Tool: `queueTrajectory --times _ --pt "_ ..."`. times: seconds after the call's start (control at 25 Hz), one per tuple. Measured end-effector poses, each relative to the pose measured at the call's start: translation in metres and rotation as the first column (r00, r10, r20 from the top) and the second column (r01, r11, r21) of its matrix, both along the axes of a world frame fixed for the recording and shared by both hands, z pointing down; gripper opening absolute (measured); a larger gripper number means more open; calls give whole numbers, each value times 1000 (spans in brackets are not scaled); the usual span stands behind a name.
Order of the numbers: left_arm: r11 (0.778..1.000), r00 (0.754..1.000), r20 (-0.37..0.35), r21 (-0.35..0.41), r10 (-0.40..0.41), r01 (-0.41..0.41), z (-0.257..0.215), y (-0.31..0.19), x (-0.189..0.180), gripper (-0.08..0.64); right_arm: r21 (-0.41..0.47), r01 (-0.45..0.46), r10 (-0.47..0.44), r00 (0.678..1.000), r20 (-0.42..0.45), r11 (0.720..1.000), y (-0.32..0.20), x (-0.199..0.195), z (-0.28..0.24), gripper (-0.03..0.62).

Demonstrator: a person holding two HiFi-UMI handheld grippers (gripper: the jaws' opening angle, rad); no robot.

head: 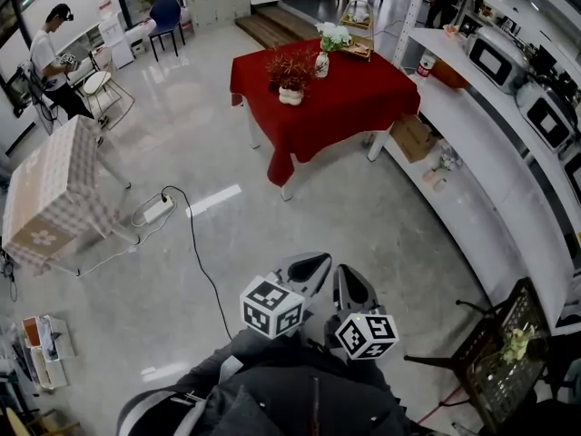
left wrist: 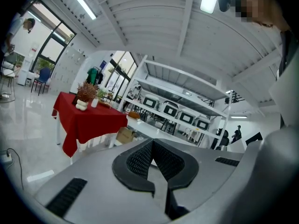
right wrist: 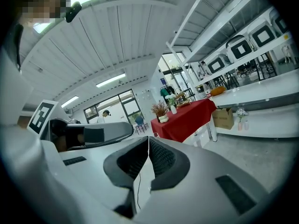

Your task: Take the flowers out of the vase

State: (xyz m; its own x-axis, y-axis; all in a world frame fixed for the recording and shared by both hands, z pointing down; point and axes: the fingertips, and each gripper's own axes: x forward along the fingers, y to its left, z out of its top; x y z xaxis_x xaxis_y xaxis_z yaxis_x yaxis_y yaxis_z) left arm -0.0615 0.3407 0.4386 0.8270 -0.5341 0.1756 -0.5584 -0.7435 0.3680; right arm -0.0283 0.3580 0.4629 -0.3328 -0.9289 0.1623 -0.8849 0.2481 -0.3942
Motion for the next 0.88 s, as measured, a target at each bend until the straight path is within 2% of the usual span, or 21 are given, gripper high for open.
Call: queueTrajectory --times 0.28,0.88 --pt "999 1000 -9 -28 -18 17 8 -10 -14 9 -18 -20 20 1000 -1 1000 -9 -7 6 12" --pt "994 998 -6 -82 -67 66 25 -11 -25 9 -51 6 -6 1000 1 999 -9 -11 19 12"
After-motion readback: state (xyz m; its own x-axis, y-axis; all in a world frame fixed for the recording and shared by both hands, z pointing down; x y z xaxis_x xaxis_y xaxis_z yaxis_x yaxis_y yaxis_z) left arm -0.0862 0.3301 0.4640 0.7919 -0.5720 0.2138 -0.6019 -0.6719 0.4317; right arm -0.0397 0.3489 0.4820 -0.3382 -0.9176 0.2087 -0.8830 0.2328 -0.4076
